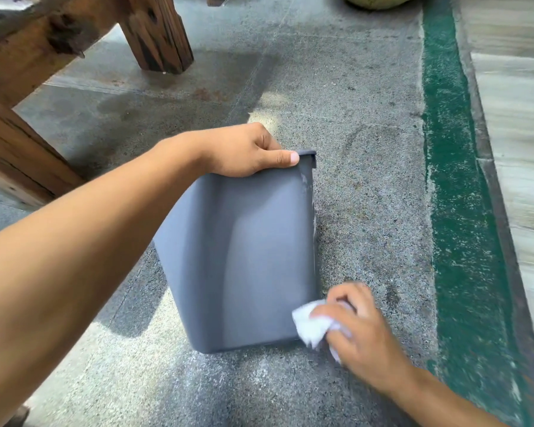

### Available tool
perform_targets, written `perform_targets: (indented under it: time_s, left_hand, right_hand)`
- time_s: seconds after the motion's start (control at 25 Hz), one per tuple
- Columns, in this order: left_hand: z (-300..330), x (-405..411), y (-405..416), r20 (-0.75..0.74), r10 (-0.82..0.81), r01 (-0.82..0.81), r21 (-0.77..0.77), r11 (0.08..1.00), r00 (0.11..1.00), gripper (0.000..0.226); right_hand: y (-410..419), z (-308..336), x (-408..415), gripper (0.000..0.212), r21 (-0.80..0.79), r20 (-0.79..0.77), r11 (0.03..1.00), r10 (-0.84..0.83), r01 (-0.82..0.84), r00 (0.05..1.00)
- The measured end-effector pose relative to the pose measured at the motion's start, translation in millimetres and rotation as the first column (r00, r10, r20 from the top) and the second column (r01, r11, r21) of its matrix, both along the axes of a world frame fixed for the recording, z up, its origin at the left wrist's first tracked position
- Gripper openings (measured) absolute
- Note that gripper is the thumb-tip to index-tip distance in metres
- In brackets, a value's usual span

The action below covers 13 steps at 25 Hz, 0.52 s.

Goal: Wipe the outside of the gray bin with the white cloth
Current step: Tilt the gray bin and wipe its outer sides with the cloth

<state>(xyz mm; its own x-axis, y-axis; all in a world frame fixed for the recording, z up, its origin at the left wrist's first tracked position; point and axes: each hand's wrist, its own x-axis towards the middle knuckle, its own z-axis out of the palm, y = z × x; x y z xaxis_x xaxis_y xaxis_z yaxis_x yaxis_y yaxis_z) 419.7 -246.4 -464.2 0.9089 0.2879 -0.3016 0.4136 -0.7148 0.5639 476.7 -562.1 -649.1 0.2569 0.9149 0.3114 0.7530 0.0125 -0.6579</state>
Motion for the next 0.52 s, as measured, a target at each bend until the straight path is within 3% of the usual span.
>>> perform_targets:
  time_s: [0.12, 0.24, 0.36, 0.52]
  left_hand:
    - [8.3, 9.5, -11.8, -0.009, 0.010, -0.011, -0.177, 0.984, 1.000, 0.028]
    - [10.1, 22.7, -21.7, -0.014, 0.044, -0.046, -0.144, 0.989, 0.999, 0.015]
    - [13.3, 23.3, -18.1, 0.030, 0.165, -0.156, -0.193, 0.969, 0.986, 0.009]
    - [18.3, 14.1, -9.0, 0.229, 0.208, -0.170, -0.175, 0.970, 0.951, 0.025]
  right_hand:
    - [47.3, 56.9, 32.8, 0.032, 0.140, -0.288, 0.929, -0.292, 0.342, 0.912]
    - [84.8, 103.2, 60.4, 0.034, 0.266, -0.403, 0.839, -0.351, 0.475, 0.845]
    - [116.6, 125.4, 61.1, 0.027, 0.393, -0.312, 0.811, -0.325, 0.433, 0.893]
    - [143.2, 130.3, 37.9, 0.033, 0.376, 0.048, 0.890, -0.295, 0.256, 0.954]
